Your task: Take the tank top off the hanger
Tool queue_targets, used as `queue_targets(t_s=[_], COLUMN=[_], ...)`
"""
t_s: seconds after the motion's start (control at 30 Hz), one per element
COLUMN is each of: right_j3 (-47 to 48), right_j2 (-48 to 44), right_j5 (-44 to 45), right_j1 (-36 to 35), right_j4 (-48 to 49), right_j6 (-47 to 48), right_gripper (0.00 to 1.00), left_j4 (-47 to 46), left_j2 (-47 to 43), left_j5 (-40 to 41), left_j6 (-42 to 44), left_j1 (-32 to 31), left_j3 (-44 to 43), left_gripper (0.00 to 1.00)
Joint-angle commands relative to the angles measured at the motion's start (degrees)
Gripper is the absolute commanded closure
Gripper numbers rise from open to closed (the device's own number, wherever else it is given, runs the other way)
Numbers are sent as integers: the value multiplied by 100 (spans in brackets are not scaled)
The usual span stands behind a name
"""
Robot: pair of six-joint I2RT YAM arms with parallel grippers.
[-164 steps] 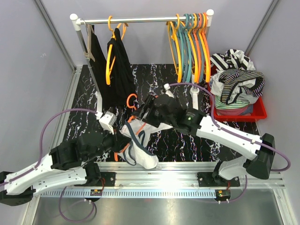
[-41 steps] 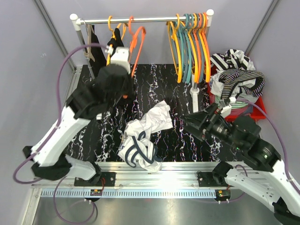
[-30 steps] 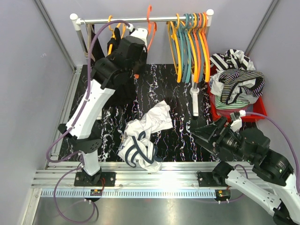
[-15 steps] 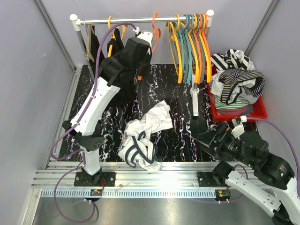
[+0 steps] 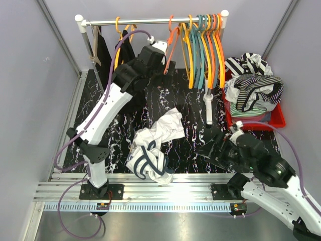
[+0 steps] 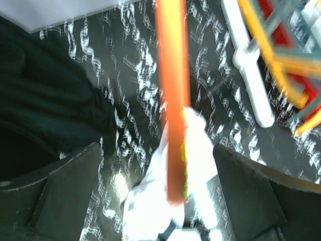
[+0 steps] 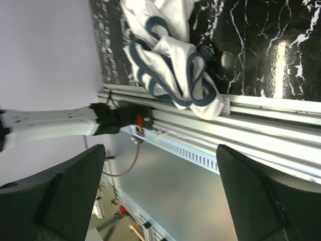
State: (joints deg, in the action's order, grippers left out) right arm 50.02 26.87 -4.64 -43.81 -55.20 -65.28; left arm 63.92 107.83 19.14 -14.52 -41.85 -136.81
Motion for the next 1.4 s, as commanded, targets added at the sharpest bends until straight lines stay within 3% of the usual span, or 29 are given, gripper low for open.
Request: queue_targets(t_s=[0.0, 0.17, 0.33, 0.6, 0.73, 1.03, 1.07, 1.17, 1.23, 1.27, 1.37], right_j3=[-220, -160, 1102, 3012, 4144, 4464, 4420, 4043, 3544, 3367, 2647], right_j2=[868, 2285, 4323, 7117, 8358, 9661, 9679, 9504, 9030, 8837, 8002], right_j5=[-580, -898, -30, 1114, 1658, 1265, 1195, 914, 999, 1096, 1527], right_j1=[22, -57, -1100, -1639, -1666, -1666, -1666, -1613, -1587, -1578, -1525], right_j4=[667, 1466, 1714, 1355, 409, 676, 747, 1106, 1274, 1362, 1275], right_j6=[647, 1394, 2017, 2308, 2388, 2598, 2625, 2634, 2503, 2467, 2248], right_gripper=[0, 0, 0, 0, 0, 1, 5, 42, 92, 100, 100], left_j4=[-310, -898, -1180, -654, -434, -11, -11, -11, -37, -55, -178], left_j2=[-928, -3072, -5293, -7108, -7845, -8883, -8946, -8999, -8955, -8920, -8858], left_j5=[72, 310, 213, 134, 196, 135, 126, 90, 73, 47, -41], left_j6=[-295, -884, -1860, -2563, -2783, -3206, -3215, -3180, -3118, -3092, -2986], left_j1=[-113, -587, -843, -860, -860, -852, -852, -852, -852, -852, -852], left_j3=[785, 3491, 5740, 6746, 6975, 7537, 7581, 7661, 7652, 7661, 7669], left_gripper=[1, 1, 1, 1, 1, 1, 1, 1, 1, 1, 1])
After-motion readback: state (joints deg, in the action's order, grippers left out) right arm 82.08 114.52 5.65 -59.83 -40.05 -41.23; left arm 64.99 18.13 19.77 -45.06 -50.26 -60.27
